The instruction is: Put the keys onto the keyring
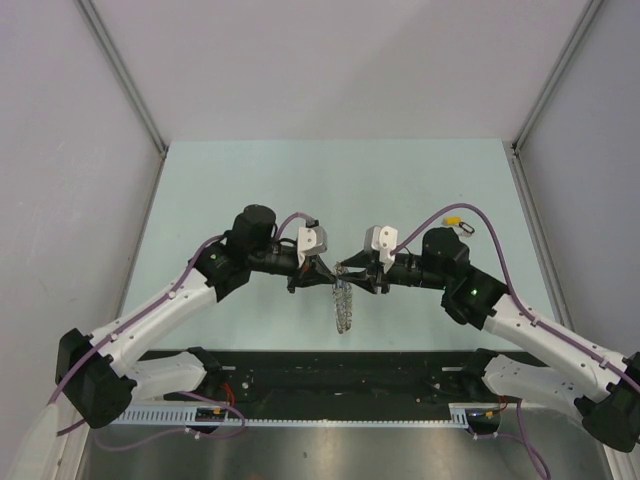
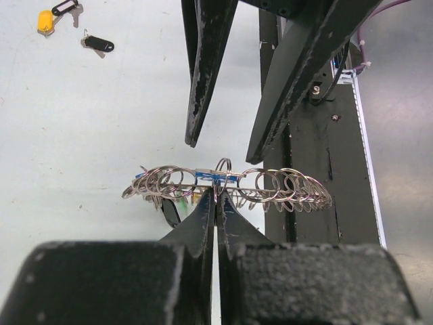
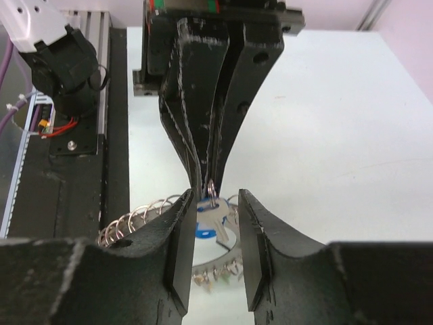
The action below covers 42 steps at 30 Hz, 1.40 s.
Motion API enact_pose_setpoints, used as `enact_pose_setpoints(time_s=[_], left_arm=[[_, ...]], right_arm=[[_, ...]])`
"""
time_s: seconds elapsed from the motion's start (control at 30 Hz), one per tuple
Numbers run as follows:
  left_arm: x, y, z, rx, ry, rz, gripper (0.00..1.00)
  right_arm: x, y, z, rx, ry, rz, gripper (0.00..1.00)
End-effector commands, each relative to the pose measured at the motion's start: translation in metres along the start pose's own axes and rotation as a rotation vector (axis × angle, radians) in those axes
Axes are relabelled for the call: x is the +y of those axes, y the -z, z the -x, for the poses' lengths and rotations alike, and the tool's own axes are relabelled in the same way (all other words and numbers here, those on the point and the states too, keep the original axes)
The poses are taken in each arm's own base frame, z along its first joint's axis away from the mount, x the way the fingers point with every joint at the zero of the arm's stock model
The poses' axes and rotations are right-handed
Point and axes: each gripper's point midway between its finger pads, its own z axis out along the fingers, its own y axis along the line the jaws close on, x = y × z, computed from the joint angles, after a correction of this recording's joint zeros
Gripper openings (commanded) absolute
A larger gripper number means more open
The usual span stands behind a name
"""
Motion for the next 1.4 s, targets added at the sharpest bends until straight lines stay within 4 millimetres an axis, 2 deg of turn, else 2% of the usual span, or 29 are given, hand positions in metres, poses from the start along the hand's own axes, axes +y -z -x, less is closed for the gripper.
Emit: enact_pose_setpoints(time_s=[0.0, 0.2, 0.3, 0.5, 0.7, 0.83, 1.13, 1.17, 1.2, 1.23, 1.3, 1.37], left_arm=[[-0.008, 0.007, 0.035, -0.092, -0.082, -0.025, 0.01], [-0.008, 0.006, 0.034, -0.086, -0.075, -0.026, 0.0], [-0.008, 0.006, 0.034, -0.082, -0.074, -0.026, 0.01], [-0.007, 0.007, 0.033, -0.074, -0.072, -0.023, 0.0], [-0.006, 0.006, 0.031, -0.058, -0.059, -0.02, 0.01], [-0.004, 0.005, 0.029, -0.046, -0.049, -0.017, 0.0], [0.002, 0.007, 0.026, -0.03, -0.044, 0.024, 0.0], [0.004, 0.007, 0.026, -0.025, -0.046, 0.033, 0.0], [0.005, 0.007, 0.025, -0.02, -0.046, 0.038, 0.0], [0.005, 0.007, 0.025, -0.018, -0.048, 0.041, 0.01], [0.007, 0.007, 0.023, -0.005, -0.049, 0.048, 0.01], [0.007, 0.008, 0.023, -0.003, -0.054, 0.05, 0.0]], right_arm=[[-0.003, 0.005, 0.012, -0.004, 0.031, -0.006, 0.34], [-0.005, -0.001, 0.006, 0.007, 0.044, 0.004, 0.34], [-0.009, -0.005, 0.013, -0.023, 0.065, -0.002, 0.32], [-0.01, -0.01, 0.01, -0.011, 0.069, 0.016, 0.21], [-0.009, -0.012, 0.009, -0.006, 0.085, 0.03, 0.04], [-0.008, -0.011, 0.006, 0.005, 0.09, 0.033, 0.0], [-0.002, -0.004, 0.003, 0.025, 0.092, 0.052, 0.0], [-0.001, -0.003, 0.003, 0.026, 0.09, 0.051, 0.04], [-0.001, 0.0, 0.006, 0.022, 0.091, 0.044, 0.15], [-0.001, 0.001, 0.007, 0.019, 0.094, 0.04, 0.2], [-0.001, 0.004, 0.011, 0.012, 0.098, 0.032, 0.27], [-0.003, 0.004, 0.014, 0.004, 0.103, 0.026, 0.31]])
